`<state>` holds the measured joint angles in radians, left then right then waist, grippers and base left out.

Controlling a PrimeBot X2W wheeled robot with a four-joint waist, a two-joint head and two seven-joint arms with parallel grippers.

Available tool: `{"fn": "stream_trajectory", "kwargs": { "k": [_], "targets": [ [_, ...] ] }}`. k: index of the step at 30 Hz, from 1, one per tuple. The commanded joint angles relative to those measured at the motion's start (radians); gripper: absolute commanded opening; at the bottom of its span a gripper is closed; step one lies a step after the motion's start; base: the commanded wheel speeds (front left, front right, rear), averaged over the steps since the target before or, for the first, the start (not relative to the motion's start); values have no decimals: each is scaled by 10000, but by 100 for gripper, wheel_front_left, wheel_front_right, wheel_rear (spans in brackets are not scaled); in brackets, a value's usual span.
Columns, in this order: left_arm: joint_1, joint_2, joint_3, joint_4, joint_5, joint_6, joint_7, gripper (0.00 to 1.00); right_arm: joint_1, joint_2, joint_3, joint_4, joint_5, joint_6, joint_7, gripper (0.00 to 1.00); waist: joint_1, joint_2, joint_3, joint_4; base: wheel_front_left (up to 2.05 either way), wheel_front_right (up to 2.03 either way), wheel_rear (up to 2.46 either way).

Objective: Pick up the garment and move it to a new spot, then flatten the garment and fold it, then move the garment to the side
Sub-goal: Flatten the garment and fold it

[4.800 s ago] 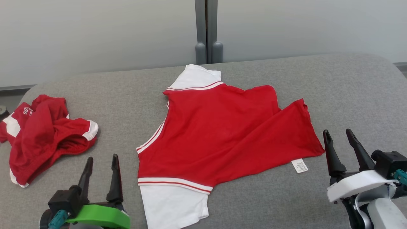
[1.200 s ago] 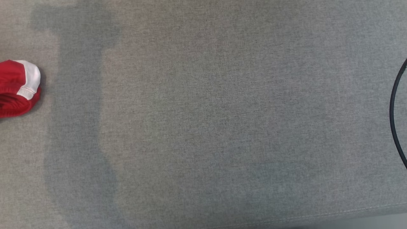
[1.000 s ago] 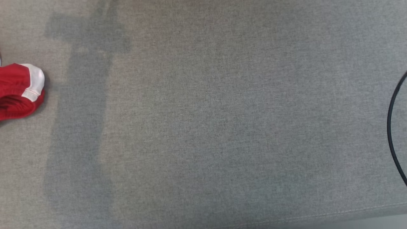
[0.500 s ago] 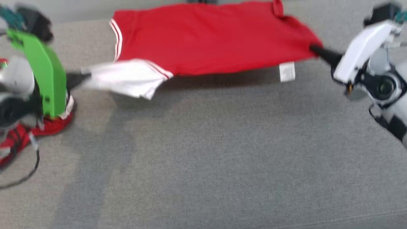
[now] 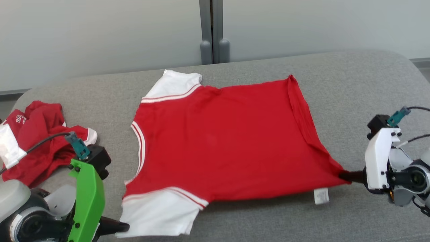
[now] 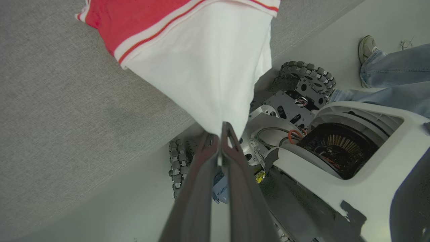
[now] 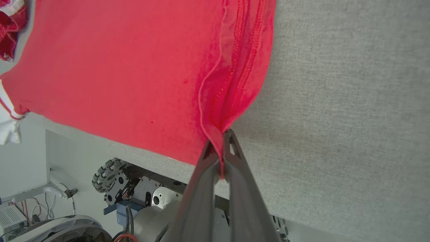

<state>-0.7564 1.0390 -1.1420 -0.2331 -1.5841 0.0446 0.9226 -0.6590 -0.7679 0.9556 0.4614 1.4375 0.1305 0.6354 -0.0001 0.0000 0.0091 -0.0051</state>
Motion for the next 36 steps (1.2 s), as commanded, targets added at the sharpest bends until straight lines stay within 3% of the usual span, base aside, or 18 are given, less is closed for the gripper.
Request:
{"fn": "stream_trajectory", "kwargs": {
  "k": [1,7,12,16,28,36],
  "targets": [
    [230,278,10,-302,-189,152,-40,0,343,-276,67,-160,164,2,316,0,1,0,-264,9,0,0,0],
    [664,843,-32,-1181,-535,533,-92,0,987,-1154,80,-952,400,2,1325,0,1,0,-244,-21,0,0,0],
    [643,686,23,-1057,-645,611,-149,0,913,-1137,-58,-1130,271,2,1694,0,1,0,-58,-126,0,0,0],
    [362,311,124,-542,-770,544,-84,0,597,-791,-241,-823,164,2,2004,0,1,0,173,-181,0,0,0],
    [-318,-1541,609,3049,-1104,126,-445,0,-976,1054,-1091,1675,-175,3,2504,0,1,0,830,-353,0,0,0],
    [-518,-2248,679,4892,-888,-377,-745,0,-1718,1901,-1438,3448,-511,3,2524,0,1,0,985,-408,0,0,0]
  ]
}}
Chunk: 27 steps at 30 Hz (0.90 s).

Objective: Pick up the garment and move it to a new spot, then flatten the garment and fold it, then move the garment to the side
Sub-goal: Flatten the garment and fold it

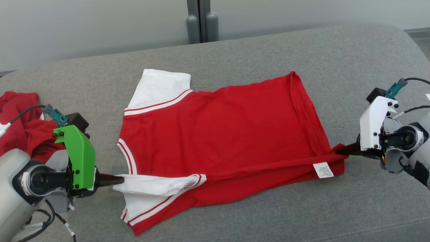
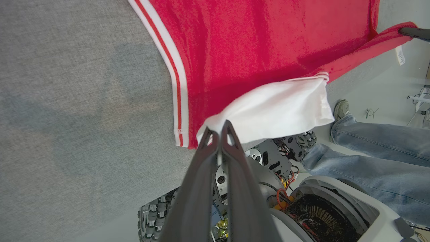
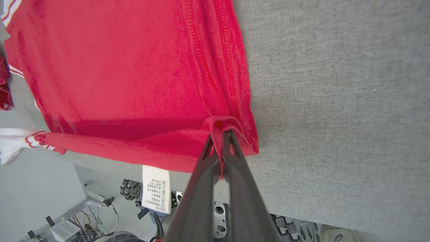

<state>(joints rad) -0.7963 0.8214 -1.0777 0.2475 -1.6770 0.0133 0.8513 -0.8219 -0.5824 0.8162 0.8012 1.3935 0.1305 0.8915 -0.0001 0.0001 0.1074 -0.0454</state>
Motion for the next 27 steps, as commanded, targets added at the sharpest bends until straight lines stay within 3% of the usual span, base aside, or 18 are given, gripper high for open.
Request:
{"fn": "stream_trajectory", "kwargs": {
  "k": [1,2,3,4,5,6,11,15,22,24,27],
  "targets": [
    [-126,-149,57,210,29,-131,-96,0,-134,135,-101,159,-66,3,-76,0,1,-1,0,-9,0,0,0],
    [-151,-261,98,367,55,-222,-196,0,-183,254,-169,268,-37,3,-159,0,1,-1,-2,-11,0,0,0],
    [-183,-364,145,489,105,-293,-331,0,-213,327,-225,348,-16,3,-205,15,1,-1,-6,-11,0,0,0],
    [-199,-501,179,653,131,-369,-465,5,-235,409,-267,449,-43,3,-281,54,1,-1,-18,-11,0,0,0],
    [-197,-599,192,766,164,-427,-548,79,-249,469,-288,528,-95,3,-354,100,1,-1,-26,-11,0,0,0],
    [-185,-727,212,931,195,-487,-653,100,-263,544,-313,630,-156,3,-470,100,1,-1,-39,-12,0,0,0],
    [-269,-1011,93,1473,547,-769,-960,100,-332,829,-595,831,-204,3,-1167,100,1,-1,-134,17,0,0,0],
    [-376,-1011,164,1616,1352,-1100,-2029,100,-205,713,-1040,171,-438,3,-3106,100,1,-1,-261,63,0,0,0],
    [231,-777,652,1218,3777,-1288,-6712,100,884,357,-1764,-1845,-1277,3,-7932,100,1,-1,-471,107,0,0,0],
    [562,-738,799,1045,4360,-1024,-8044,100,1257,242,-1833,-2311,-1818,3,-9339,100,1,-1,-542,100,0,0,0],
    [1215,-699,1034,726,5006,-180,-9788,100,2062,195,-2026,-2737,-2527,2,-11032,100,1,-1,-656,127,0,0,0]
  ]
}}
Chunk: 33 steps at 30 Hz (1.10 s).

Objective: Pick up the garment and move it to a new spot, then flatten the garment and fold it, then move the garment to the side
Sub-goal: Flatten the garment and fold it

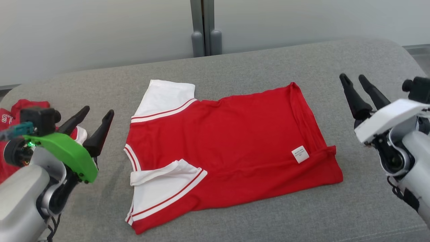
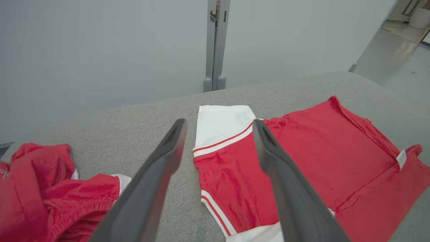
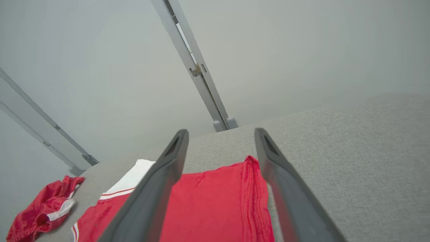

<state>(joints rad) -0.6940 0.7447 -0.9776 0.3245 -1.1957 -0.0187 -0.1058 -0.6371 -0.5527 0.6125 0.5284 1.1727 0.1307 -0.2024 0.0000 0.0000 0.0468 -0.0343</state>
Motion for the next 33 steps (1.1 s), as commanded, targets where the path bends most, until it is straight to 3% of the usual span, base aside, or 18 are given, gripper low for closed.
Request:
{"fn": "stream_trajectory", "kwargs": {
  "k": [1,5,8,14,18,23,33],
  "targets": [
    [431,58,147,-146,228,435,-710,100,411,-133,-25,-48,-628,0,-341,100,0,0,-67,15,0,0,0],
    [1527,-207,1119,-748,669,1553,-1569,100,1468,265,-1254,-467,-1859,0,-639,100,0,0,-75,40,0,0,0],
    [2639,-703,2897,-1569,2069,2344,-1587,100,2731,1014,-2758,-1131,-3176,0,-626,100,0,0,-23,83,0,0,0],
    [5228,-1892,4798,-2882,4463,3127,-1581,100,4732,2125,-4281,-1670,-5115,1,-628,100,0,0,12,93,0,0,0],
    [6339,-2519,5045,-2964,4924,2860,-1583,100,5280,2495,-4537,-1360,-5770,0,-629,100,0,0,166,100,0,0,0],
    [6709,-2786,4689,-2153,4933,2445,-1427,100,5035,2693,-4478,-555,-6111,0,-382,100,0,0,254,144,0,0,0],
    [6169,-2806,3451,-778,4647,1591,845,100,4282,2893,-4459,1070,-6173,0,397,100,0,0,259,309,0,0,0]
  ]
}}
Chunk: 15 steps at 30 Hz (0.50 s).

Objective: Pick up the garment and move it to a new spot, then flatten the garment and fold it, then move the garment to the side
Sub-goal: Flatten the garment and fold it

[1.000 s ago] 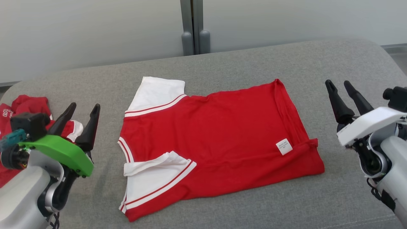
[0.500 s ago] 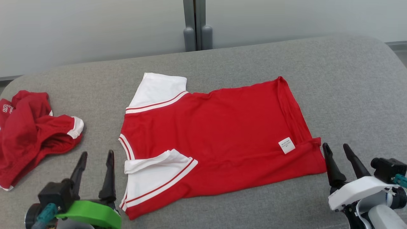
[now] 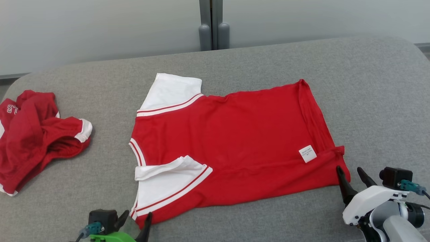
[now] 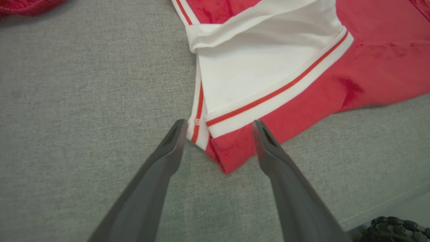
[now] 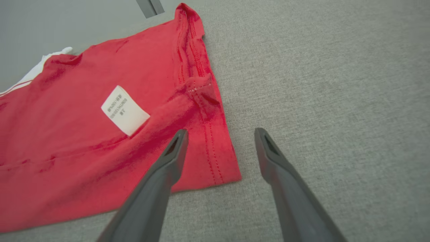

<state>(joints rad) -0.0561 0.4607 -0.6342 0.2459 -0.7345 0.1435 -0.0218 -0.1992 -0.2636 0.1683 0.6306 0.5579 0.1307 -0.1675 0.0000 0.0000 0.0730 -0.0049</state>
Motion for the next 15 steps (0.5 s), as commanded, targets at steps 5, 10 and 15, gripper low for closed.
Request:
{"fn": "stream_trajectory", "kwargs": {
  "k": [5,10,15],
  "targets": [
    [-610,-272,-295,548,-199,-101,923,100,-373,161,-11,740,44,0,324,100,0,0,-31,86,0,0,0],
    [-933,-497,-298,1319,-161,128,1069,100,-671,366,242,1312,126,0,593,100,0,0,-78,23,0,0,0],
    [-935,-573,-429,1768,-441,-10,1659,100,-795,408,398,1782,243,0,829,100,0,0,-87,41,0,0,0]
  ]
}}
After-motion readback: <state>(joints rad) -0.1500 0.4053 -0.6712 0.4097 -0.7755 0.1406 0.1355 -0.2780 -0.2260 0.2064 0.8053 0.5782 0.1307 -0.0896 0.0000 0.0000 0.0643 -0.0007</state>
